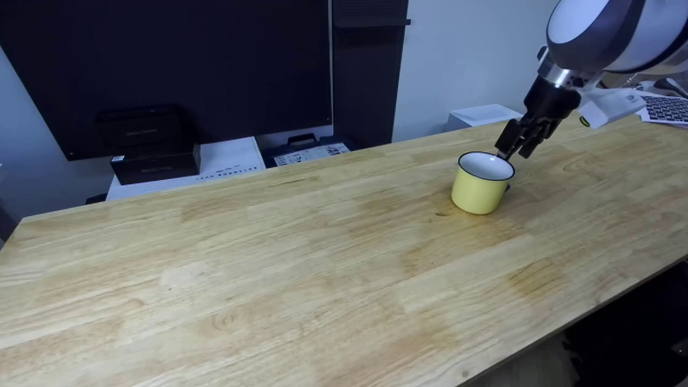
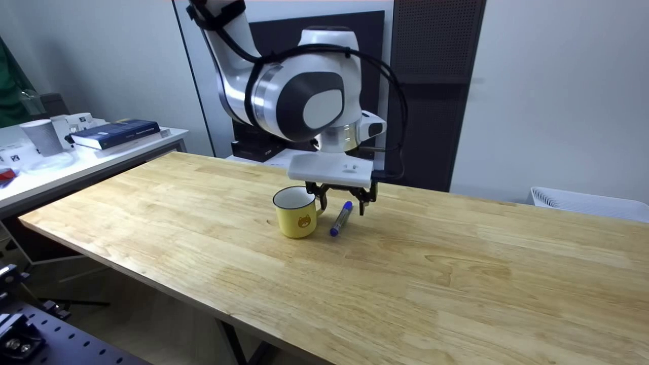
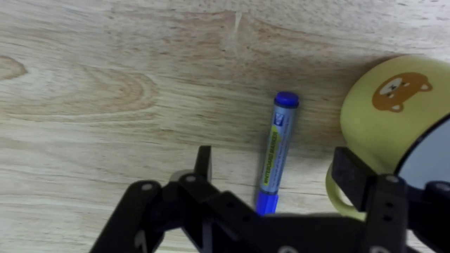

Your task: Remove the blue marker from the yellow mug

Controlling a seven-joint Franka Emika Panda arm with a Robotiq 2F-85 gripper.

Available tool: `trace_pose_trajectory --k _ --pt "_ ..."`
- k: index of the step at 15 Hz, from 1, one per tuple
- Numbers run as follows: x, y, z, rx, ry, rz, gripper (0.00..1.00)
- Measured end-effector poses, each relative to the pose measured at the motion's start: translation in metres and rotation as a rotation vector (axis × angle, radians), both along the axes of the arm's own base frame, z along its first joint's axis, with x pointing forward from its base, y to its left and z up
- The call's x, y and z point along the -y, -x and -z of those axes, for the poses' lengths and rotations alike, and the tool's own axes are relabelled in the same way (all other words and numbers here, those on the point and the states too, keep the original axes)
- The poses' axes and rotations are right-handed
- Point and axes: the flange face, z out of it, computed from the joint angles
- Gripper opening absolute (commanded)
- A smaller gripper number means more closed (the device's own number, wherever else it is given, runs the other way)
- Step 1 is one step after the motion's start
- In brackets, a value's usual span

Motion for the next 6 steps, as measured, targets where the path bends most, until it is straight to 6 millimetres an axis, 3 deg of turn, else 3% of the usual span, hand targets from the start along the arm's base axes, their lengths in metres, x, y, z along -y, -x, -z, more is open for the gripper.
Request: trace_pose_trajectory --k 3,6 --pt "0.004 0.007 -0.024 -0.014 -0.006 0.103 1.0" --pt "-0.008 0.015 -0.06 -0.034 -0.03 0.164 1.0"
